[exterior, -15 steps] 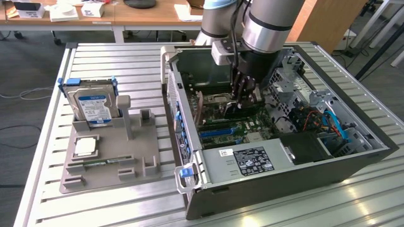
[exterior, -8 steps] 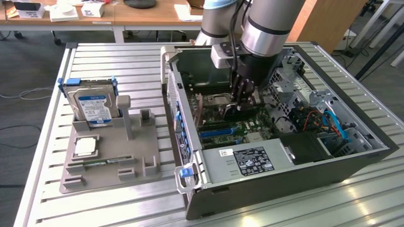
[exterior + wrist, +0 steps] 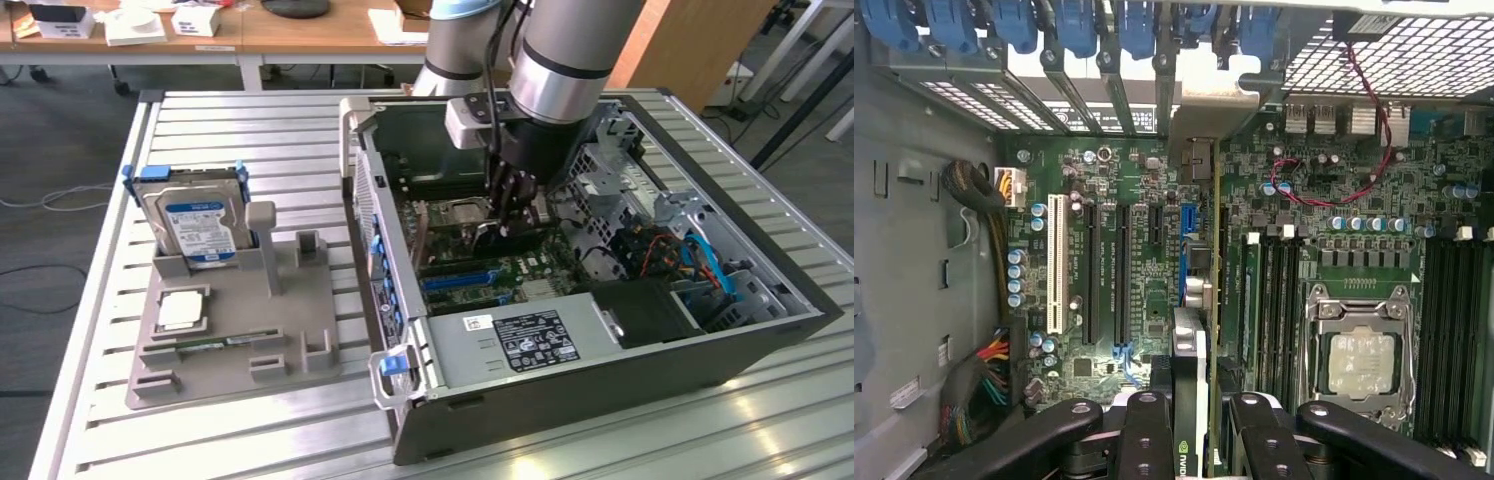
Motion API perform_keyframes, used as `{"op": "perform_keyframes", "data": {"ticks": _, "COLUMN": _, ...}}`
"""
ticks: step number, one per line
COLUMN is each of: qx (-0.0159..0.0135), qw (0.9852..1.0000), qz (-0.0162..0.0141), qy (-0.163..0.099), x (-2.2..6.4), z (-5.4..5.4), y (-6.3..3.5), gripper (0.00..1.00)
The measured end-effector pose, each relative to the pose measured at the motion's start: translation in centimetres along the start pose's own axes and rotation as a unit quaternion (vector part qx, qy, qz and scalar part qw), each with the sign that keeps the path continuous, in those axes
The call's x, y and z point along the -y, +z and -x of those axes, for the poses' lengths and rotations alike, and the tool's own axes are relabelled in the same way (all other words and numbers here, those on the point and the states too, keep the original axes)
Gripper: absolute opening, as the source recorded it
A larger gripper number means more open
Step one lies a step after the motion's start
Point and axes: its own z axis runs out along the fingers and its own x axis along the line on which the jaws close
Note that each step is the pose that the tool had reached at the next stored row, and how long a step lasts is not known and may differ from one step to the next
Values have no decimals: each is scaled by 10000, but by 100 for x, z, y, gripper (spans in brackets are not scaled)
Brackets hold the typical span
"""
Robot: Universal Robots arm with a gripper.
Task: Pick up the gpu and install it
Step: 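Insert the gpu into the slot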
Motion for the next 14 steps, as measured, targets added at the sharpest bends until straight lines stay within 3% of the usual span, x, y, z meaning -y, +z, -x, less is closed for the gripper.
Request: {"op": "perform_keyframes", "data": {"ticks": 14, "qx": -9, "qw": 10000, "qz": 0, "qy": 0, "x": -59, "z": -23, "y": 10, "gripper": 27}}
